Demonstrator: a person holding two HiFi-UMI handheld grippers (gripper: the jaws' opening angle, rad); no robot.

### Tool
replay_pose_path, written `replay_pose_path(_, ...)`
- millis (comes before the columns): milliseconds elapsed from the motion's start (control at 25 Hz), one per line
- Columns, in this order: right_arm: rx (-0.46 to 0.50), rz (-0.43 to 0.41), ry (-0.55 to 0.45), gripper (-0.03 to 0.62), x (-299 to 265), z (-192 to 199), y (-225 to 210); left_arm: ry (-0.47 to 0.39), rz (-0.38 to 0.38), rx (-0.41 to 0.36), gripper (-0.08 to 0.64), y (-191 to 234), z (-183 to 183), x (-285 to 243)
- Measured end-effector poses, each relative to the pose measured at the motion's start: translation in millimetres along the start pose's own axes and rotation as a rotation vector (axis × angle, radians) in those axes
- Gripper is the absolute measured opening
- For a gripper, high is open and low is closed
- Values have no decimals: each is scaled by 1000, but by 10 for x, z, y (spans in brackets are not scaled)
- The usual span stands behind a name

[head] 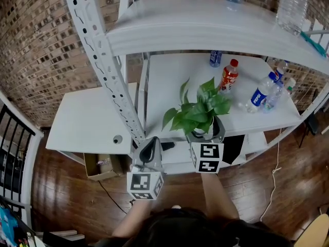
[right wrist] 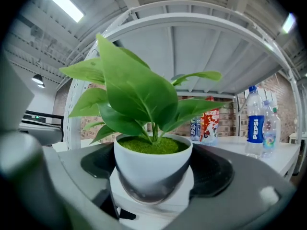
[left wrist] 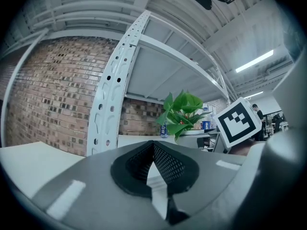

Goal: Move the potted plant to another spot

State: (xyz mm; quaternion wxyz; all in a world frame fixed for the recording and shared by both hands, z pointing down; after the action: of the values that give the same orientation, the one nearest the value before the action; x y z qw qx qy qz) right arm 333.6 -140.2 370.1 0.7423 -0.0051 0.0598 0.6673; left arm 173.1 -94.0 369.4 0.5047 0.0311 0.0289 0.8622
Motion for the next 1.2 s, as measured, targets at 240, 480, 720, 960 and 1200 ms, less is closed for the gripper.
replay_pose_path(240,10,-35,-10,468,339,-7,205,4,6,8,12,-17,25,122)
replay_pose_path(480,-13,-56,-27,466,670,46,467,16,-6,17,12,22,79,312)
replay_pose_path(720,-15,-128,-10,466,907,95,918,18,-84,32,12,296,114,617)
replay_pose_path(960,2,-269,-28,467,906,17,1670,18,-235,38,12,972,176,1005)
replay_pose_path(1200,5,-387,-47,468,677,-96,2573,2,-357,14,12,1895,116,1316)
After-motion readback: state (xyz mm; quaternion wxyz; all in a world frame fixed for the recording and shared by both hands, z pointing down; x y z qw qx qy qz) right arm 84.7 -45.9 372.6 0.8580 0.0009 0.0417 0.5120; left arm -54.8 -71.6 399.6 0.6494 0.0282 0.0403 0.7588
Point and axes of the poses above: the fingertips, and each gripper's own axes: x backward along the fingers, y to its left, z out of its underside, the point moved 1 cm from there along x, backward along the fingers, and after that the axes turned 3 degrees about -z, right-handed, at the moved point
